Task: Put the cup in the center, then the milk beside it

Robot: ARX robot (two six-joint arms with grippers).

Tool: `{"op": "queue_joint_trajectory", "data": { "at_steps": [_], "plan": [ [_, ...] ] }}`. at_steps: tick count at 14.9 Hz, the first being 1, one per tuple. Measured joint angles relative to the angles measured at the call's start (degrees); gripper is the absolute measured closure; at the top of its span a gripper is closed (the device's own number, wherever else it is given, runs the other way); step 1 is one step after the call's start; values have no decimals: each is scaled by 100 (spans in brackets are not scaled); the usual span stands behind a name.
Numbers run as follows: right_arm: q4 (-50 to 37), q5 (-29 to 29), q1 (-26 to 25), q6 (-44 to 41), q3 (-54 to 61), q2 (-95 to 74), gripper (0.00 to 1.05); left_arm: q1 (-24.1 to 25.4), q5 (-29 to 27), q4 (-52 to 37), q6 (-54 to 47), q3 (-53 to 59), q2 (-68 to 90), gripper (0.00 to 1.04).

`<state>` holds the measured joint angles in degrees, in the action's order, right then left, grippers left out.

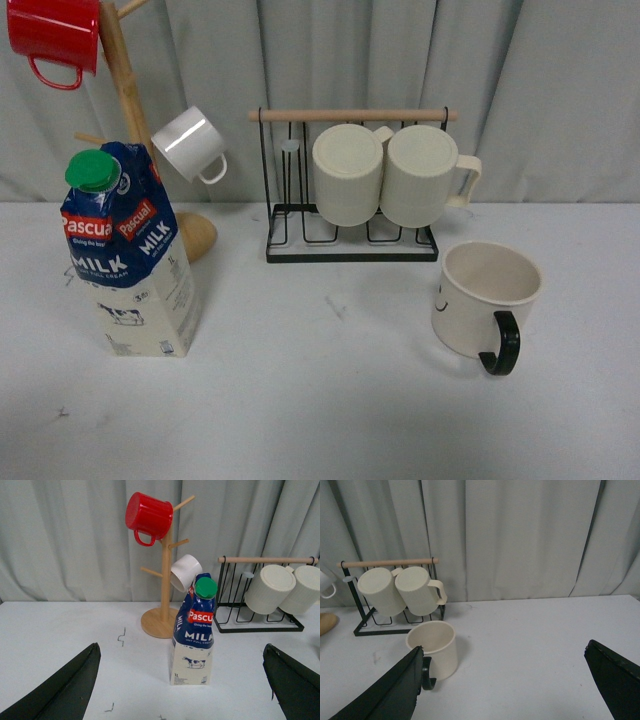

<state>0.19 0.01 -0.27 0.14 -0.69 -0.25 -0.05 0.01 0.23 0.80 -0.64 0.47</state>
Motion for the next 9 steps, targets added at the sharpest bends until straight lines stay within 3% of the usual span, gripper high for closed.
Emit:
{"op": "queue_joint_trajectory", "data": {
  "at_steps": [7, 8, 9],
  "plan": [
    [92, 120, -33, -42, -13, -24, 6, 0, 0, 0, 0, 0, 0, 7],
    [354, 1436, -599, -448, -227, -651, 6, 0, -11, 0, 0, 0, 0, 7],
    [-219, 2435, -1167, -726, -518, -1784, 6, 0, 11, -11, 0, 0, 0, 7]
  ]
}}
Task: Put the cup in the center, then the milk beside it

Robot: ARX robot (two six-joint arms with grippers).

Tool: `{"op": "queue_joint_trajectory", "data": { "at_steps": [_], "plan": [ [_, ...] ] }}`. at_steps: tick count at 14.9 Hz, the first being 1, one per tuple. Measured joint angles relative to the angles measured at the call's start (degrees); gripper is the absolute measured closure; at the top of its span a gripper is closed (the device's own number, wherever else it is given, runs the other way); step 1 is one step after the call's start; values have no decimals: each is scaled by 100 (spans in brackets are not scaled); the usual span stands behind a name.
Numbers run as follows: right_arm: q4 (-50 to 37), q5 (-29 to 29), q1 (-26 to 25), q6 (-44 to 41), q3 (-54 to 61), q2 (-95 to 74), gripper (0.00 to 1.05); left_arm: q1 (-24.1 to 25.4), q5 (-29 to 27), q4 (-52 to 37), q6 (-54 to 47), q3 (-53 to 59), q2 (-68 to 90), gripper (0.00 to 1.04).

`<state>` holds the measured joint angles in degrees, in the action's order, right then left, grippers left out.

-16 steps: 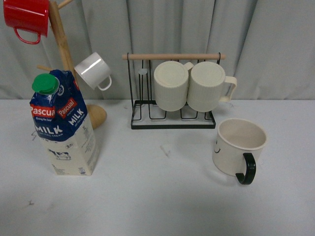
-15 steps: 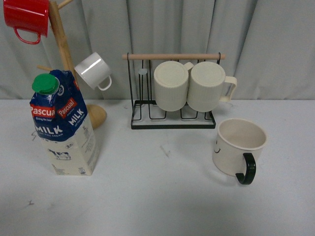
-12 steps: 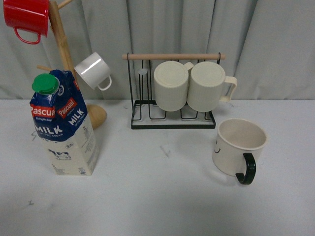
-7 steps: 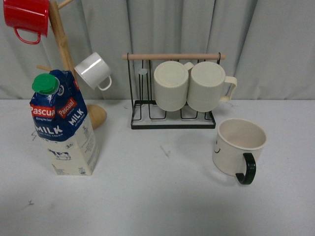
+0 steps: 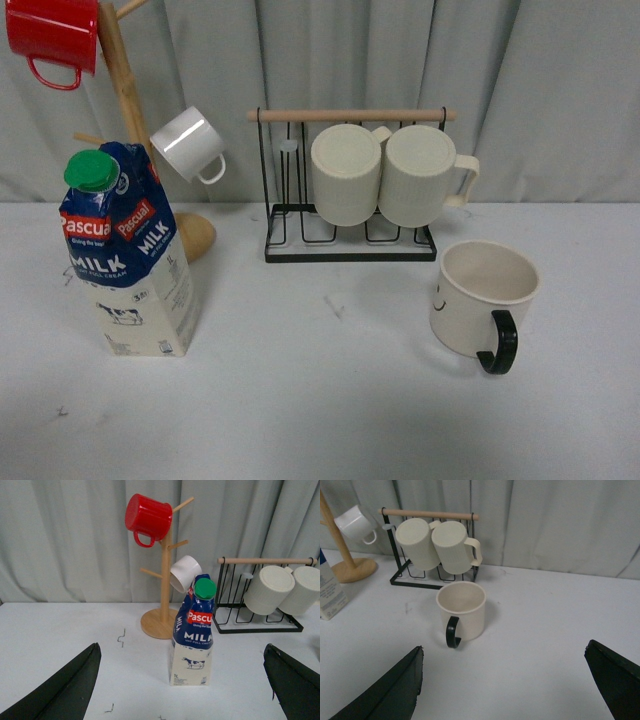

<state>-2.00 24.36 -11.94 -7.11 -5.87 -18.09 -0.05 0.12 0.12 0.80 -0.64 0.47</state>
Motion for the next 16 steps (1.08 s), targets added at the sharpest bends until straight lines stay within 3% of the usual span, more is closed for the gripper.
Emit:
{"op": "queue_joint_trajectory", "data": {
  "at_steps": [1, 2, 5, 7, 9, 12, 16],
  "plan": [
    [-876, 763, -142, -125, -275, -990, 6, 0, -15, 9, 0, 0, 0, 7],
    [-1685, 946, 26, -149, -501, -1875, 6, 0, -15, 9, 0, 0, 0, 7],
    [-3311, -282, 468, 251, -1344, -4513, 6, 0, -13, 7, 0, 0, 0, 7],
    [-3045, -1049, 804, 925, -2450, -6024, 6, 0, -17, 7, 0, 0, 0, 7],
    [-2321, -1364, 1154, 1552, -3506, -7340, 6, 0, -13, 7, 0, 0, 0, 7],
    [-1191, -1681, 1394, 2282, -4859, -8717, 6, 0, -15, 7, 0, 0, 0, 7],
    [-179, -1864, 1768, 2376, -5733, -9429, 6, 0, -15, 7, 0, 0, 0, 7]
  ]
}}
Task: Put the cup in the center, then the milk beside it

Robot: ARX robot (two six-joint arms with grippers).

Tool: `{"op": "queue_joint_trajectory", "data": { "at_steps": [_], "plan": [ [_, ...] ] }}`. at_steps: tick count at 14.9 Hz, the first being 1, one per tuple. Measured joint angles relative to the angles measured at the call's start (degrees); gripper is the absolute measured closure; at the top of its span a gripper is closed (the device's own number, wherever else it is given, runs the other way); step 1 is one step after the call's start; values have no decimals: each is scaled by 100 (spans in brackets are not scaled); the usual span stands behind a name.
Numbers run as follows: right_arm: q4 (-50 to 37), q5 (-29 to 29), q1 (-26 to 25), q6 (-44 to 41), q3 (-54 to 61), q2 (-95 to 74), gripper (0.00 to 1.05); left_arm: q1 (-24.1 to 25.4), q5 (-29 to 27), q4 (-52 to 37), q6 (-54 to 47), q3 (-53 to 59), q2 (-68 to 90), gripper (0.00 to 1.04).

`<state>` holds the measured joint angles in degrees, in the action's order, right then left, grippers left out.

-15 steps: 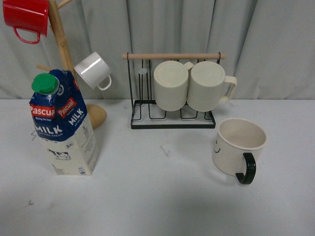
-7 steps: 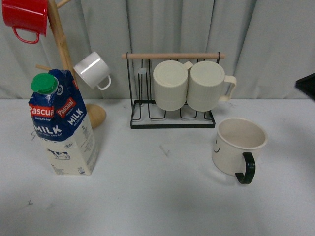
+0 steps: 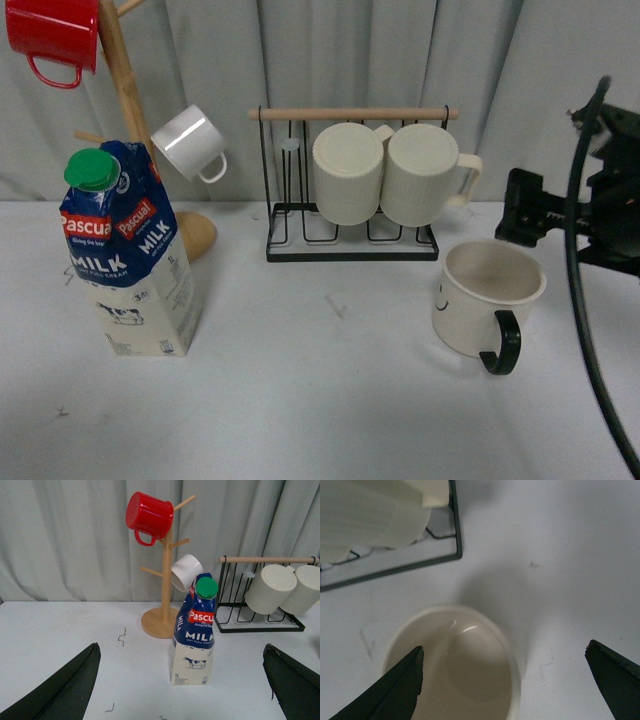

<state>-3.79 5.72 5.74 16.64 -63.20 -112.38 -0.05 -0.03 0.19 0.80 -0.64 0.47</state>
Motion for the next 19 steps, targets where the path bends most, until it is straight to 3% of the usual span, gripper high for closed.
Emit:
{"op": "queue_joint_trajectory", "data": {
  "at_steps": [7, 8, 10, 16, 19],
  "plan": [
    [264, -286, 98, -214, -105, -343, 6, 0, 0, 0, 0, 0, 0, 7],
    [254, -293, 96, -214, -105, -352, 10, 0, 2, 0, 0, 0, 0, 7],
    [251, -323, 96, -212, -105, -354, 36, 0, 0, 0, 0, 0, 0, 7],
    [262, -293, 96, -212, -101, -345, 99, 0, 2, 0, 0, 0, 0, 7],
    [367, -212, 337, -210, 52, 149, 101, 0, 2, 2, 0, 0, 0, 7]
  ]
}}
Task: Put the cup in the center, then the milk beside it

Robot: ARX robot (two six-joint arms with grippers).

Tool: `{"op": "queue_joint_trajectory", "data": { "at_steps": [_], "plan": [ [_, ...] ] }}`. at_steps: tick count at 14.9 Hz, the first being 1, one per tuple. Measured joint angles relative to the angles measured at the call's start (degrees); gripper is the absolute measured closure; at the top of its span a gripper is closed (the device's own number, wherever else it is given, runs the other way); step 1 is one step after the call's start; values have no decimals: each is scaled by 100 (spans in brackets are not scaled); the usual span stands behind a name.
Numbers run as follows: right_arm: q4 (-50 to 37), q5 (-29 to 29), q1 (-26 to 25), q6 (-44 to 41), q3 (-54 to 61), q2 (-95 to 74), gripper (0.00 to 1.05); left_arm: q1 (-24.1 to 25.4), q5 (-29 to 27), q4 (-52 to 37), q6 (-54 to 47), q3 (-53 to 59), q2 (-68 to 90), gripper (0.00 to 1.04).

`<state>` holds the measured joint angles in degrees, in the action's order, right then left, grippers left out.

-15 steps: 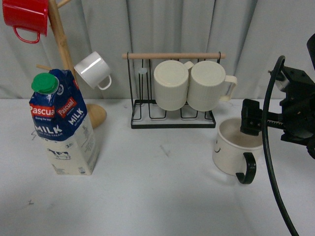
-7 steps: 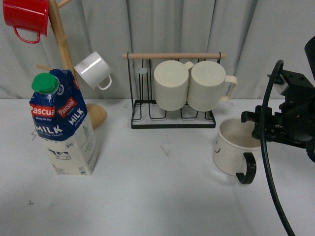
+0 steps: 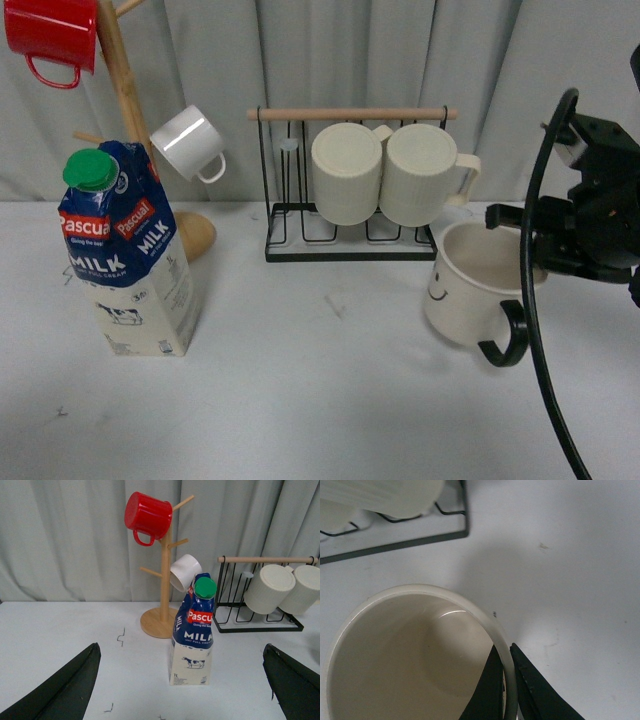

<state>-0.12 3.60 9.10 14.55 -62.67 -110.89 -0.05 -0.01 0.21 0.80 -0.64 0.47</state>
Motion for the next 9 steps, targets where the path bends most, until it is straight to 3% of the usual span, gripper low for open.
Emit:
{"op": "queue_joint_trajectory", "data": {
  "at_steps": [9],
  "plan": [
    [955, -901, 1506, 498, -1130, -592, 101, 0, 0, -2, 0, 0, 0, 7]
  ]
}}
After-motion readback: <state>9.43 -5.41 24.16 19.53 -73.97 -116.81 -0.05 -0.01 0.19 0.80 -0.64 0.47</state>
